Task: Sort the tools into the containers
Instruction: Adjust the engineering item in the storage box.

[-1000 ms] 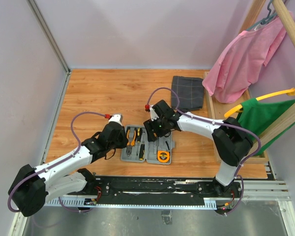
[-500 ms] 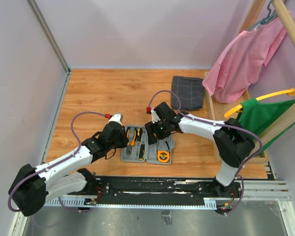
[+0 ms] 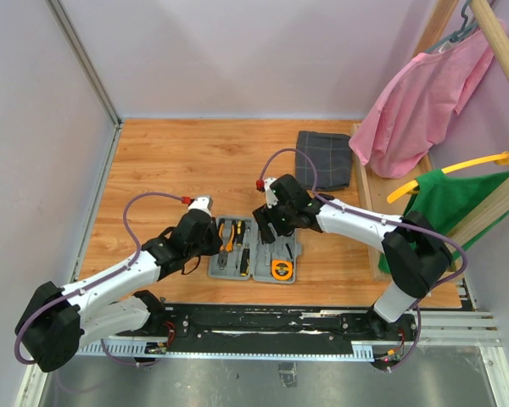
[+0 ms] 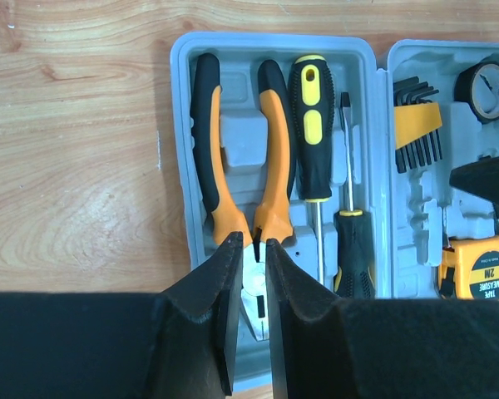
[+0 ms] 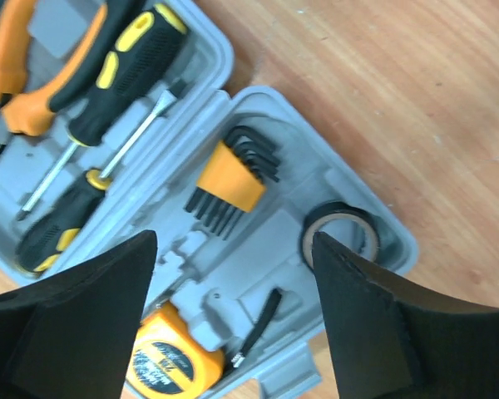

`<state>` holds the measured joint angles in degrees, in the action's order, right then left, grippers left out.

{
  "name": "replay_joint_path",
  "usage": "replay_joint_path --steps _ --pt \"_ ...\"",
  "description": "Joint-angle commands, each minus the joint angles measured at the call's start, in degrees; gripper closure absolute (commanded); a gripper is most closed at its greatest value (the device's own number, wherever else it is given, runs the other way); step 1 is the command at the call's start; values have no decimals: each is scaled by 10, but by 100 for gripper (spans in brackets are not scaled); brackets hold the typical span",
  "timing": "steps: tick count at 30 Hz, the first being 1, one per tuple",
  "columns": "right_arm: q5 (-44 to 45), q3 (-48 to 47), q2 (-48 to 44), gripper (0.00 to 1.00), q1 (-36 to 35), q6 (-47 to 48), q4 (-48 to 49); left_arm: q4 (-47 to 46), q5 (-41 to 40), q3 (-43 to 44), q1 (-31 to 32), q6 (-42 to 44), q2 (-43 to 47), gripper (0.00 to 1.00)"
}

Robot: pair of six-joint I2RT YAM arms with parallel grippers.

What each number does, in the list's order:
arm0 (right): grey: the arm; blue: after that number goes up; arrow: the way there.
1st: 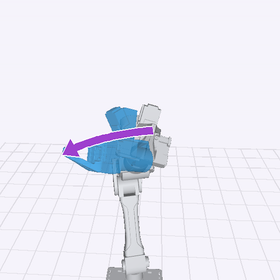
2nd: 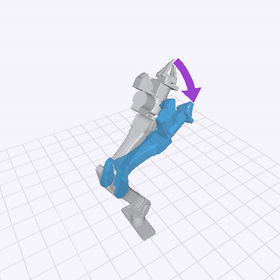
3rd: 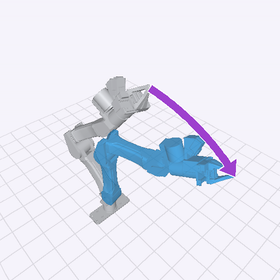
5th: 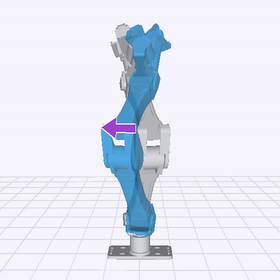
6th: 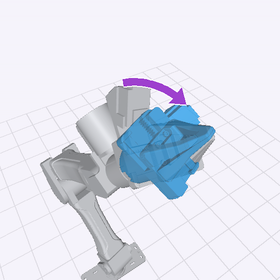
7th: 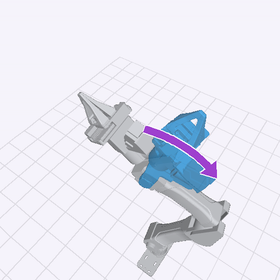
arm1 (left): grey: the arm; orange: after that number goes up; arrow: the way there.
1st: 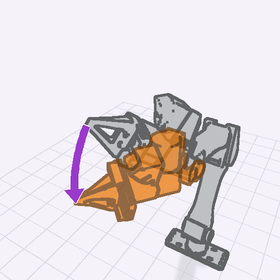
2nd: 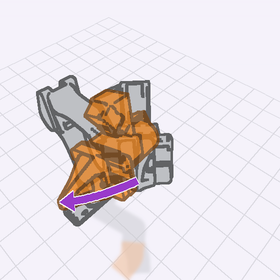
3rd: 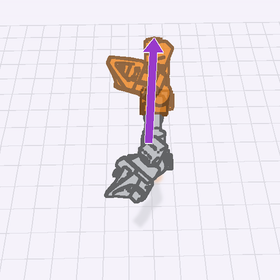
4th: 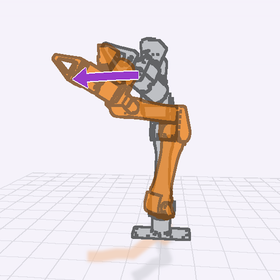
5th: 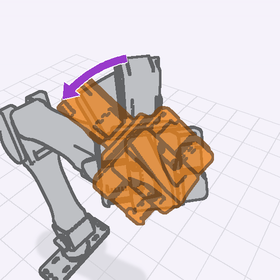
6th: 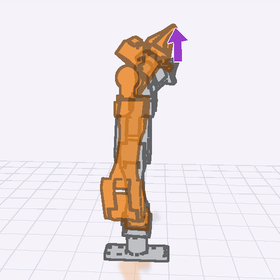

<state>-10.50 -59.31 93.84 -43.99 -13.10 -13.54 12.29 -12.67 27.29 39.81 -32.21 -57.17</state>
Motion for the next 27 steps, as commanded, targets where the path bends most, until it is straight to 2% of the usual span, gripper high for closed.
replay_joint_path --steps 1,5,13,20,27 --pt "72 -21 2 20 -19 122 -18 -17 9 10 -5 -2 -9 79" --pt "87 -37 21 12 -34 194 -30 -17 8 10 -5 -2 -9 79" --pt "58 -52 47 4 -36 257 -26 -11 5 13 -5 0 -8 79" --pt "5 -79 82 3 -36 286 -47 -11 4 16 -5 0 -12 79" --pt "16 -89 99 4 -35 291 -56 -12 3 17 -5 0 -15 79"
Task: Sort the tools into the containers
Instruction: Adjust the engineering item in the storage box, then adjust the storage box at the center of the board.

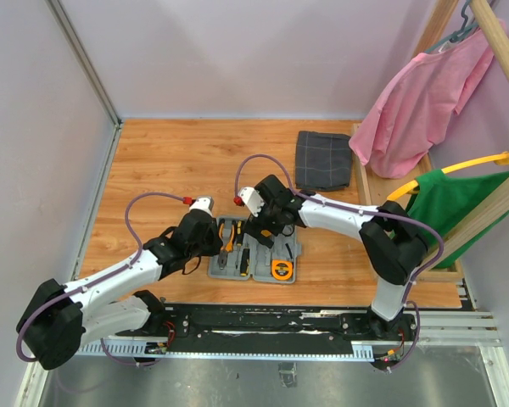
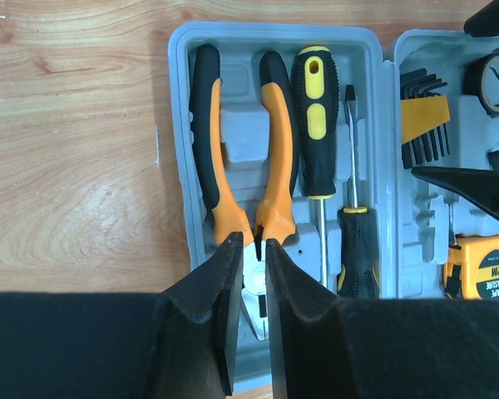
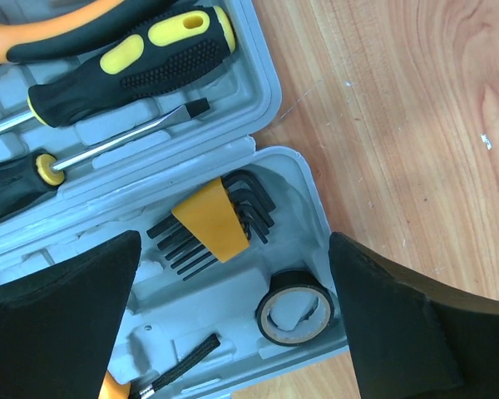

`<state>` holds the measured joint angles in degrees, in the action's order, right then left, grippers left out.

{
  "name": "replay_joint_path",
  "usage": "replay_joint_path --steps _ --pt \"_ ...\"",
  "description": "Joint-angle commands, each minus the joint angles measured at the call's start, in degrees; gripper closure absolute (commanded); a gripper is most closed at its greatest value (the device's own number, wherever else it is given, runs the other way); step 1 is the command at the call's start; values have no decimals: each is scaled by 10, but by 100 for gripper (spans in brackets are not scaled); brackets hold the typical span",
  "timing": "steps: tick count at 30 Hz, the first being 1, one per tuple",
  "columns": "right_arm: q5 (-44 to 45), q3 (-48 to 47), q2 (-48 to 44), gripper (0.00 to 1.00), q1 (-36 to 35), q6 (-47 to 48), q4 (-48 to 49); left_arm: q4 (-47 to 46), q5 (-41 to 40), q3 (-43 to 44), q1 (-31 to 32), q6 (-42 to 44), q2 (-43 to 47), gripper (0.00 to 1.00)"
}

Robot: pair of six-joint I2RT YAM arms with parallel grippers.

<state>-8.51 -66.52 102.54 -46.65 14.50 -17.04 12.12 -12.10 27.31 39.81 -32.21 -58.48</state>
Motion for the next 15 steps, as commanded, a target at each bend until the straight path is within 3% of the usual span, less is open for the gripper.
replay_joint_path --steps 1,8,15 --pt "-2 -17 14 4 -9 16 -22 -10 -3 16 -5 0 -3 79" --pt "41 -21 30 6 -6 -11 -18 -12 -2 15 -5 -2 -7 79" --pt "47 -13 8 18 11 -82 15 -10 -2 17 -5 -4 -7 79"
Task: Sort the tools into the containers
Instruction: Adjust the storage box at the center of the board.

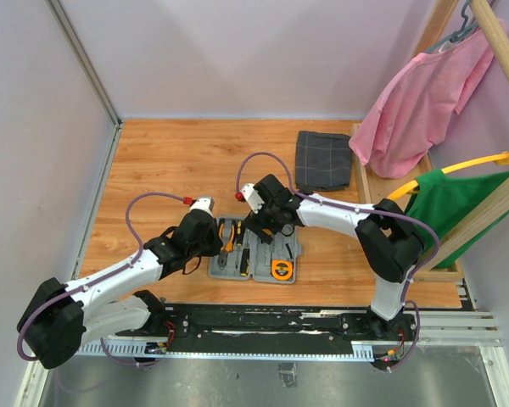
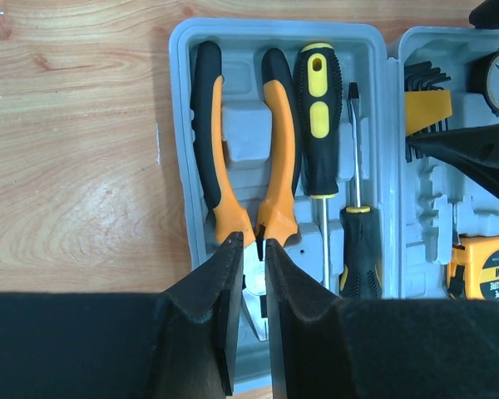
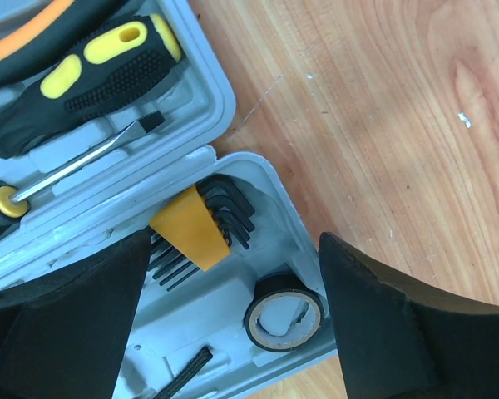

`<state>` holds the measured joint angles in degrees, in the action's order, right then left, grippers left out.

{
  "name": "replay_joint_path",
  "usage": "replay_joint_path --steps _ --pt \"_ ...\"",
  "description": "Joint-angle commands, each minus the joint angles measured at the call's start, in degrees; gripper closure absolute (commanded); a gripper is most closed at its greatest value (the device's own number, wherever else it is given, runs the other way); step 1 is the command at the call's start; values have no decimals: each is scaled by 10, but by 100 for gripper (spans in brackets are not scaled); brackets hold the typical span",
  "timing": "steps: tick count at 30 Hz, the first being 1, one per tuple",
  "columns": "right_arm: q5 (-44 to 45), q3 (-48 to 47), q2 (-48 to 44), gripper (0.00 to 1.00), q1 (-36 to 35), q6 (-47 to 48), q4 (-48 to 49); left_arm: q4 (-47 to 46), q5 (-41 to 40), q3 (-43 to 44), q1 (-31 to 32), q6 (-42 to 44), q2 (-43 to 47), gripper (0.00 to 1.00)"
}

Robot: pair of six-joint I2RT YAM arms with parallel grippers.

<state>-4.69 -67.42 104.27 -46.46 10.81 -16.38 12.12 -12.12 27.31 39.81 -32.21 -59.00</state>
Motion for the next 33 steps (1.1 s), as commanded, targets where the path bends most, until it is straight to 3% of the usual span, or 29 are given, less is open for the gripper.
replay_joint_path --steps 1,11,20,22,25,33 --pt "4 -4 -12 19 12 -50 9 -10 -1 17 -5 -4 -1 79" --pt "-25 36 -77 22 22 -95 32 -10 -3 17 -5 -4 1 79" --pt "51 137 -203 18 74 -265 22 -15 -22 18 -7 -5 15 76" --pt "34 175 -249 16 93 -287 32 -21 -28 16 -9 -5 21 73" --pt "10 232 -305 2 117 -309 41 -35 -28 12 -20 -9 29 65" --pt "-25 324 -418 1 178 -361 48 -80 20 -14 -83 -19 60 52"
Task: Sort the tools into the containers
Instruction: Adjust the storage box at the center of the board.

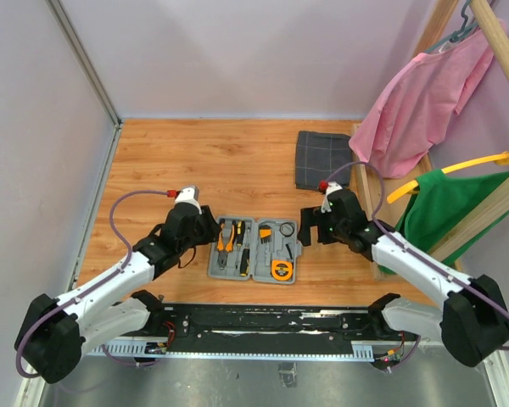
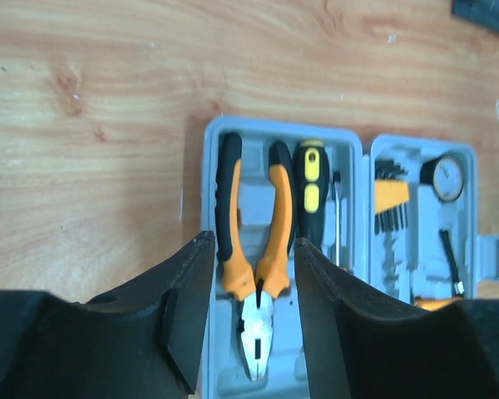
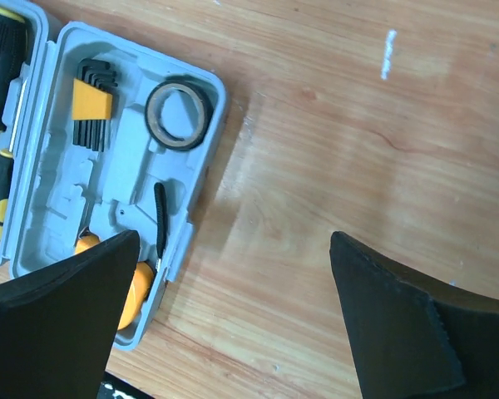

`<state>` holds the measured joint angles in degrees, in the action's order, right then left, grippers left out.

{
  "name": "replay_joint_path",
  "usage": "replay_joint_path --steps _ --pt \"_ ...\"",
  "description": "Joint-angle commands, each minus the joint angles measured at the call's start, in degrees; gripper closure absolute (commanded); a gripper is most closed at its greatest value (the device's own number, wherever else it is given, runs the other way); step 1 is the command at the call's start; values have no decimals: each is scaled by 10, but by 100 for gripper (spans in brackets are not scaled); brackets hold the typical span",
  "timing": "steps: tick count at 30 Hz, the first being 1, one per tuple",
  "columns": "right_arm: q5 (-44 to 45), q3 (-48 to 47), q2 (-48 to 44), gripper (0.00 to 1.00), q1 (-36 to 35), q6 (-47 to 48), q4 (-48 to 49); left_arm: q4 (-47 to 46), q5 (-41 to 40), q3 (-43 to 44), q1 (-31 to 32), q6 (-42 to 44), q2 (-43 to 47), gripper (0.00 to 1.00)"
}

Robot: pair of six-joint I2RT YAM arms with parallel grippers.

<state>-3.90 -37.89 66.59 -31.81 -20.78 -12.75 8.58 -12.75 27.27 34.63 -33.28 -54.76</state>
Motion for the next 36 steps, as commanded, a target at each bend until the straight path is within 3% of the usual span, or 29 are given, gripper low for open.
replay_joint_path --steps 1,5,9,12,25,36 --pt "-51 34 -45 1 39 -53 14 -53 38 -20 -43 -11 20 50" --pt "-115 46 -33 1 48 -98 29 -100 101 -54 -87 -26 25 39" --pt "-154 61 -4 16 49 -149 57 -148 155 -90 -118 -50 27 14" --pt "-177 72 13 31 49 -175 79 -166 175 -105 -125 -59 29 7" --pt "-192 95 71 60 48 -196 141 -158 169 -106 -126 -57 17 6" --pt "-183 80 106 93 53 -169 141 -161 184 -108 -125 -47 14 6"
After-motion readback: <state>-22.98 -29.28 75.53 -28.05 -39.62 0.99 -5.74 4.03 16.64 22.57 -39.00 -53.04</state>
